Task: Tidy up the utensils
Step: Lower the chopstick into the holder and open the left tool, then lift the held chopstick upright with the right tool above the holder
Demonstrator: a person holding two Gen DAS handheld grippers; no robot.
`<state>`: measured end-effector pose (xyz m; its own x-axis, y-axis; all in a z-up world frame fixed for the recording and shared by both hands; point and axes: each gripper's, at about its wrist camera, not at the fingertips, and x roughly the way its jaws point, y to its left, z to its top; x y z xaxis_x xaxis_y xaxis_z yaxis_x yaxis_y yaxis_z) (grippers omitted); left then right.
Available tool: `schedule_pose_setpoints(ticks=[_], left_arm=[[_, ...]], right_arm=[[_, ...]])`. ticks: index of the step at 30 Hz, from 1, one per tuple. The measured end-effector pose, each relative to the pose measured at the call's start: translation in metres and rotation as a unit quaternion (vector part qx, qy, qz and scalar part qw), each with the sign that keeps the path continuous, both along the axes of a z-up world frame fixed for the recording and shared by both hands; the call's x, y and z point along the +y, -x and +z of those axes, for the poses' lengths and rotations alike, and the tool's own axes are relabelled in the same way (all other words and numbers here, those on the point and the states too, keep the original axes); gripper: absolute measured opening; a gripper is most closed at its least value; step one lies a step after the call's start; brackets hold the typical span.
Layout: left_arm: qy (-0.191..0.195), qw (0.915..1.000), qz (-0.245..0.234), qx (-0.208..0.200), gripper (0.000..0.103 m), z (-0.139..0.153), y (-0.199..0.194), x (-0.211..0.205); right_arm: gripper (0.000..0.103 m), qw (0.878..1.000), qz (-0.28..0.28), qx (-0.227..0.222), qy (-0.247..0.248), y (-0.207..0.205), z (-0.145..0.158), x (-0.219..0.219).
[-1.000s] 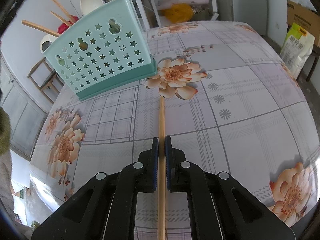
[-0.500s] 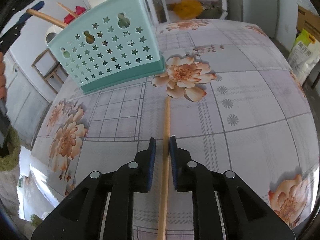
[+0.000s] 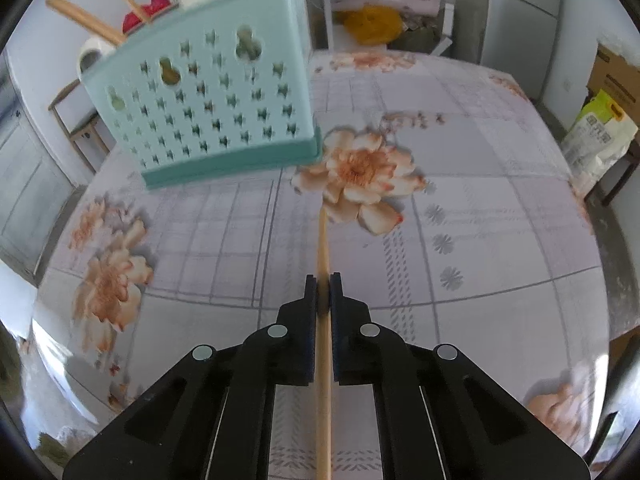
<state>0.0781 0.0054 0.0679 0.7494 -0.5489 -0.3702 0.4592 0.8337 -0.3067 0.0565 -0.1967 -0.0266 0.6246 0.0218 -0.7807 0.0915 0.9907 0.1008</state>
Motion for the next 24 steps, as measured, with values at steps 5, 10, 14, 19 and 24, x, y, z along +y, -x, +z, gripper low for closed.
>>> schedule_pose_setpoints(ticks=[5,10,14,19,24], left_arm=[[-0.016,0.9952,-0.001,0.097,0.043,-0.059,0.000,-0.001],[-0.018,0.9906,-0.006,0.135,0.043,-0.089,0.001,-0.004],[-0.015,0.9917,-0.007,0.127,0.043,-0.088,0.000,-0.007],[-0.012,0.9916,-0.002,0.129,0.043,-0.090,-0.006,-0.003],[-0.007,0.9906,0.009,0.136,0.043,-0.094,-0.008,0.006]], right_arm=[[0.005,0.996,0.013,-0.076,-0.039,0.016,0.054,-0.009],[0.005,0.986,0.028,-0.155,-0.052,0.026,0.111,-0.006],[0.005,0.974,0.044,-0.217,-0.050,0.022,0.153,0.000],[0.005,0.950,0.077,-0.298,-0.054,0.009,0.217,0.010],[0.005,0.929,0.112,-0.349,-0.046,-0.013,0.261,0.024]])
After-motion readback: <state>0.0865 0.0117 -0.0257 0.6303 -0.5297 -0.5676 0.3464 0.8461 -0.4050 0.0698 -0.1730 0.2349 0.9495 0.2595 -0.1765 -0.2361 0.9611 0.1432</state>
